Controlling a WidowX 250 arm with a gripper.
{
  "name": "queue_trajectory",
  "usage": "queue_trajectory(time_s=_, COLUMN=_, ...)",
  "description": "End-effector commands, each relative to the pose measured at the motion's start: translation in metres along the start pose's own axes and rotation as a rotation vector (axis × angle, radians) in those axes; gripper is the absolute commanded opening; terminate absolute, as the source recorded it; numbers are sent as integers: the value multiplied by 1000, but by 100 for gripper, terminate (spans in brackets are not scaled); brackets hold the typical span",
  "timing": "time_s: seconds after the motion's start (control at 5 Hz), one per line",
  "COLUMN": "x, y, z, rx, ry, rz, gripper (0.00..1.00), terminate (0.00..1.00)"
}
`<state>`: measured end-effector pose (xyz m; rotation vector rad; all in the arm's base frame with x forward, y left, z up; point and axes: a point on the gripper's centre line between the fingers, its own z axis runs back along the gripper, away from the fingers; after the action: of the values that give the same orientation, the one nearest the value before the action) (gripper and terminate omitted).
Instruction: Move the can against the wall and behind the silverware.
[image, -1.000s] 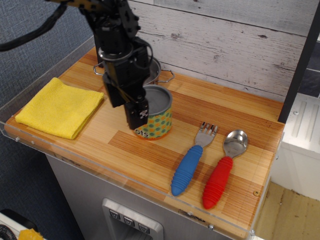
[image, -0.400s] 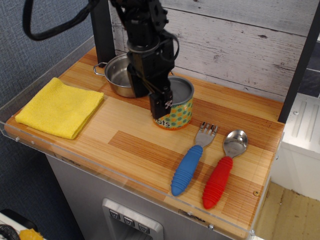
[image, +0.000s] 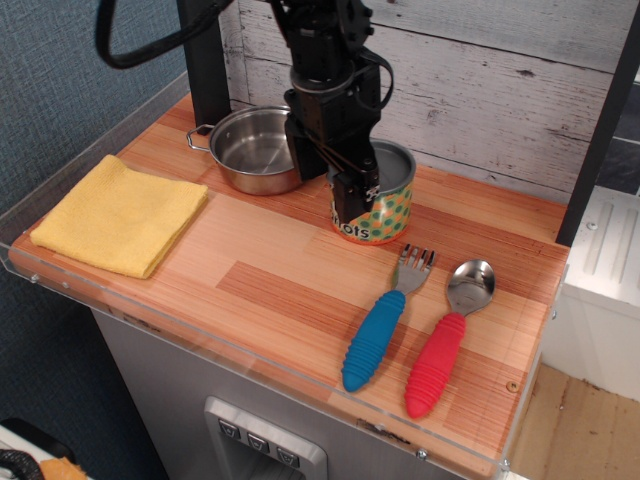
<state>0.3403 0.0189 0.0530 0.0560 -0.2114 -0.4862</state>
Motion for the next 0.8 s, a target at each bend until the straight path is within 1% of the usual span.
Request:
queue_trajectory(time_s=0.0, x=37, y=4, z=10, rx=7, ry=-59, rz=-11, gripper=100, terminate=0)
queue_trajectory(time_s=0.2, x=45, y=1, z=7, rx=-9, ry=-51, rz=-31, gripper=100, terminate=0)
queue_trajectory(time_s=0.4, x=55, y=-4, z=9, rx=-9, ry=-55, rz=-54, gripper=100, terminate=0)
queue_trajectory(time_s=0.6, x=62, y=-7, z=12, rx=-13, ry=-72, rz=-61, gripper=100, terminate=0)
